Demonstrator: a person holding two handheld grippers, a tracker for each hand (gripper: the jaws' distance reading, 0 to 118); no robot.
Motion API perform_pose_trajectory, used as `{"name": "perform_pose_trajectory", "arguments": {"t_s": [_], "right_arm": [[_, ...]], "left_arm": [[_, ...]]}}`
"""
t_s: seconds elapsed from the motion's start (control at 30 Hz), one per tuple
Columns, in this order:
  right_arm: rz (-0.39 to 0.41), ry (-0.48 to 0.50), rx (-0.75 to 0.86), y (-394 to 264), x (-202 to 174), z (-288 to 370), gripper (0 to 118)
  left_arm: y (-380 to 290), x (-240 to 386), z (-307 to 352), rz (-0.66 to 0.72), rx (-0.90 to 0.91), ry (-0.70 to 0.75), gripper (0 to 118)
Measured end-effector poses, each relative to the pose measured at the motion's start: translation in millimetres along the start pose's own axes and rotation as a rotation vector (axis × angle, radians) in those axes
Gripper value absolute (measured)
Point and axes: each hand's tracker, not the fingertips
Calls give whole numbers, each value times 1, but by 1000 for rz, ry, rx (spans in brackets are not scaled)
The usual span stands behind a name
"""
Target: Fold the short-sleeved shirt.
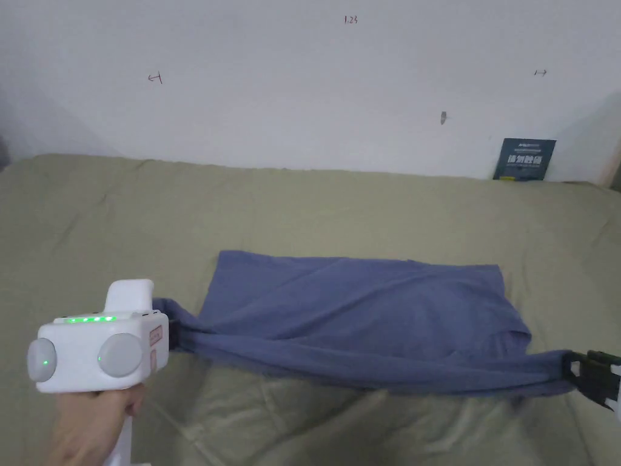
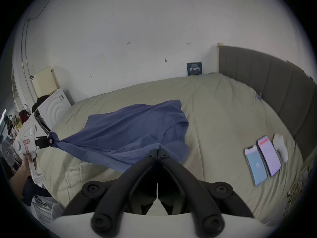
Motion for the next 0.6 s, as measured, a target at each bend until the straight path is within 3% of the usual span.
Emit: {"name": "perform_pose_trajectory", "arguments": {"t_s": [0.33,0.6], "right_arm": [[4,-9,-98,-81,14,44,0],[-49,-11,-169,-130,31,46,0]], "left_arm": [[-84,-31,64,45,-62,-47,3],[-124,-41,80,93,-118,-60,3]]}}
